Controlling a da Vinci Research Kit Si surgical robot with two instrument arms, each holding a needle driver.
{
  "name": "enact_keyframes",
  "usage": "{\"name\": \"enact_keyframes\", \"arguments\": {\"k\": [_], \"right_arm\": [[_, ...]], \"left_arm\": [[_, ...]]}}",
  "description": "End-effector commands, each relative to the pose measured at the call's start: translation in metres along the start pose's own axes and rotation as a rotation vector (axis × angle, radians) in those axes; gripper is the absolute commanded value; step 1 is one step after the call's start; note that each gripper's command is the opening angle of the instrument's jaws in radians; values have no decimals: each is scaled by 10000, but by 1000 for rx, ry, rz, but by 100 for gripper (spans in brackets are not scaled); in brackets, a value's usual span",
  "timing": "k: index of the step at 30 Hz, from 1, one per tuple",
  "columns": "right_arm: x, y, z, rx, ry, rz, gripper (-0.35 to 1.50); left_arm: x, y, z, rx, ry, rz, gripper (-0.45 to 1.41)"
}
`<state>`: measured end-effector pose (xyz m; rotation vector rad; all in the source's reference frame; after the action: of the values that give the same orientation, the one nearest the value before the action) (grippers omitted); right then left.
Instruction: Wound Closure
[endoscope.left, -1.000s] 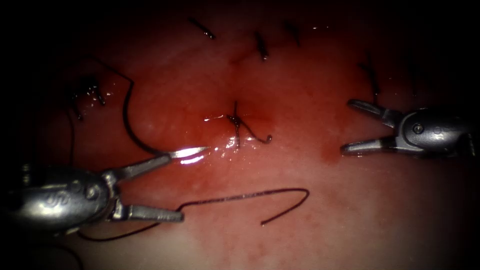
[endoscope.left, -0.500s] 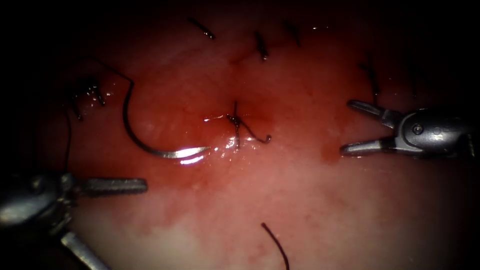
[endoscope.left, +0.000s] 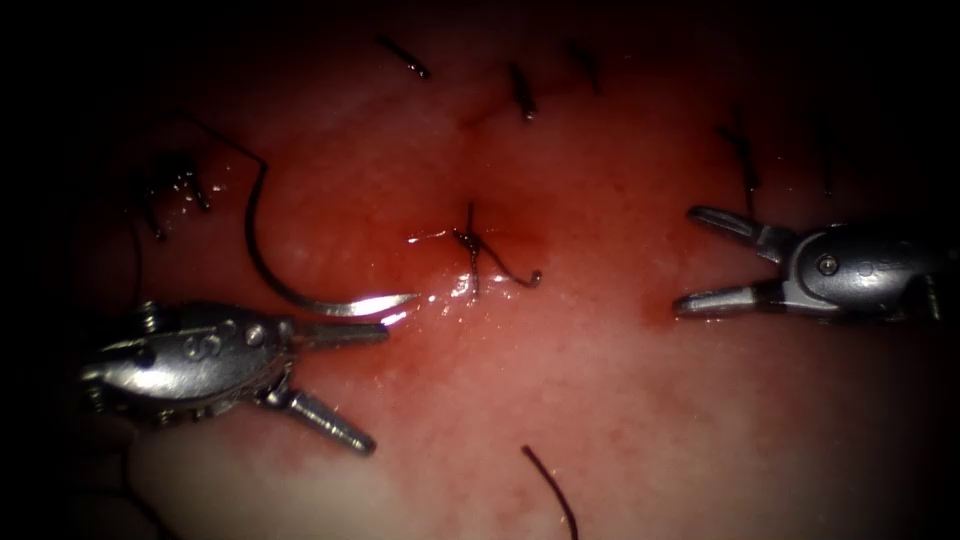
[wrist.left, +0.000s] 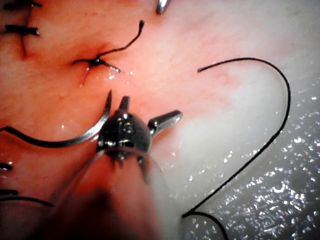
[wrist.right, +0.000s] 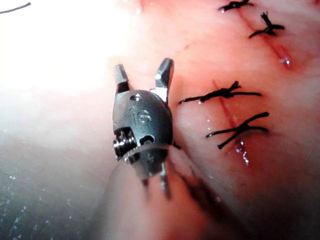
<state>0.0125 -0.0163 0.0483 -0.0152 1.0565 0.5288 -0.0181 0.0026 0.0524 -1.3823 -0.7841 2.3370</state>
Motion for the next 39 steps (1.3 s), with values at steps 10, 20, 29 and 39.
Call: {"name": "enact_keyframes", "arguments": {"k": [10, 20, 29, 39], "right_arm": [[-5, -7, 6, 0, 1, 0, 118], [-7, -5, 1, 6, 2, -1, 109], [-7, -2, -5, 15, 2, -1, 104], [-6, -4, -3, 12, 2, 0, 104]], "left_arm": [[37, 19, 2, 226, 168, 77, 37], [88, 42, 43, 370, 125, 324, 41], [93, 17, 71, 397, 110, 337, 59], [81, 2, 76, 440, 71, 249, 56]]}}
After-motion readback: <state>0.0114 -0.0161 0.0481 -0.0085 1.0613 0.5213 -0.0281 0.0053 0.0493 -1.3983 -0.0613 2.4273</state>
